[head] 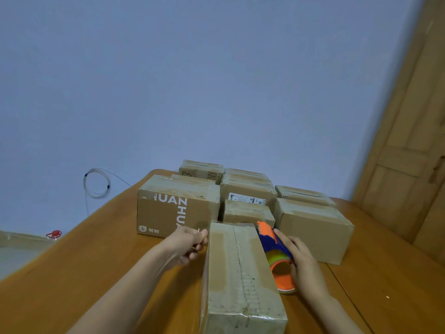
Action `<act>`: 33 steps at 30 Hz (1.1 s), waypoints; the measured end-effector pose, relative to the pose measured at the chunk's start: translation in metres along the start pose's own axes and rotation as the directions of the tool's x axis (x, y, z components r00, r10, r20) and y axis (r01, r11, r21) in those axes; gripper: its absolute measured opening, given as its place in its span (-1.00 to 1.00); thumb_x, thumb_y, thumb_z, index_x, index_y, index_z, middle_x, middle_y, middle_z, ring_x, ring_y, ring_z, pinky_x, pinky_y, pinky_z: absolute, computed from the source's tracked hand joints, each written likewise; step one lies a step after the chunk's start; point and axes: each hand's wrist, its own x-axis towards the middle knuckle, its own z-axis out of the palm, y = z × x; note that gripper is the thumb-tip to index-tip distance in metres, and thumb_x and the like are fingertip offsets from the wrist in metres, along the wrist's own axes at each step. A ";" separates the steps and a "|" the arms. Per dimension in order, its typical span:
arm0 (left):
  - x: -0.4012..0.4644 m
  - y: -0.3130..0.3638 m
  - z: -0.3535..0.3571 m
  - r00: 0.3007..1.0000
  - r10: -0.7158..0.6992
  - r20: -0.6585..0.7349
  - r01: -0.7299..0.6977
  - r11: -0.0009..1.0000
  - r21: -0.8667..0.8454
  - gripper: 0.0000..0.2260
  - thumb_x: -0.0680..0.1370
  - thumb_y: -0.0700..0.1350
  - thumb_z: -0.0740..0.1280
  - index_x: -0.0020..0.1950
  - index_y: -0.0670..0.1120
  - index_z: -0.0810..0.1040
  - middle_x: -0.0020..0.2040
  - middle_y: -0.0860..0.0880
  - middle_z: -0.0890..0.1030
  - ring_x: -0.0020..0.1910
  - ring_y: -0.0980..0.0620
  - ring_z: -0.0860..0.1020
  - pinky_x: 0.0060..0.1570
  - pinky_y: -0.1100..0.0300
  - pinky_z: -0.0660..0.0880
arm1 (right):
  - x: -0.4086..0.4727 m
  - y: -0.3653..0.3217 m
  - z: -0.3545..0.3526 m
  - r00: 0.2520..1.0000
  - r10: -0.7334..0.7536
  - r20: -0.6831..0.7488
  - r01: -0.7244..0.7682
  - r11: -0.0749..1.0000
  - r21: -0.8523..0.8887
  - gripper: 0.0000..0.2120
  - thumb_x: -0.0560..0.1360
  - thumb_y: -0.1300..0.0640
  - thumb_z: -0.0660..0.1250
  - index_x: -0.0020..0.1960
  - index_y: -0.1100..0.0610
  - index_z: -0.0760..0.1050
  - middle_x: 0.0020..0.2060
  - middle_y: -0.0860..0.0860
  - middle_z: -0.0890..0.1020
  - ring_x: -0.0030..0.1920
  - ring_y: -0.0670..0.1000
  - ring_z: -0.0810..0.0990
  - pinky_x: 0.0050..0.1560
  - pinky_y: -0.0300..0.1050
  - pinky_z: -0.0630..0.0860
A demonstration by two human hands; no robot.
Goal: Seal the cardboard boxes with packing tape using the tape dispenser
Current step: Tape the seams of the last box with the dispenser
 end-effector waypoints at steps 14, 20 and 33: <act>-0.018 0.003 -0.001 0.982 0.130 -0.138 -0.074 0.933 0.352 -0.67 0.61 0.05 0.26 -0.09 -0.21 0.58 -0.42 -0.02 0.47 -0.54 0.11 0.39 -0.48 0.33 0.37 | -0.002 -0.012 -0.003 0.996 0.087 -0.019 -0.087 0.996 -0.007 0.01 0.37 0.56 0.22 0.44 -0.40 0.08 0.12 -0.12 0.41 0.12 -0.11 0.37 -0.05 -0.26 0.44; -0.021 0.001 0.011 0.853 0.408 -0.326 -0.311 0.898 0.311 -0.70 0.66 -0.13 0.16 -0.19 -0.17 0.54 -0.33 -0.08 0.61 -0.40 0.04 0.55 -0.26 0.21 0.51 | -0.003 -0.015 -0.005 0.992 0.123 0.025 -0.123 0.992 -0.011 -0.12 0.40 0.55 0.20 0.44 -0.23 0.12 0.19 -0.02 0.43 0.17 -0.06 0.36 -0.02 -0.22 0.45; -0.029 -0.005 0.034 0.941 0.319 -0.108 -0.305 0.944 0.129 -0.37 0.55 0.22 0.16 0.56 0.01 0.13 0.49 0.10 0.28 0.45 0.04 0.27 0.43 0.05 0.23 | -0.006 -0.024 -0.007 0.991 0.134 0.003 -0.134 0.991 -0.028 -0.10 0.38 0.56 0.23 0.46 -0.19 0.09 0.15 -0.05 0.42 0.13 -0.10 0.34 -0.02 -0.12 0.52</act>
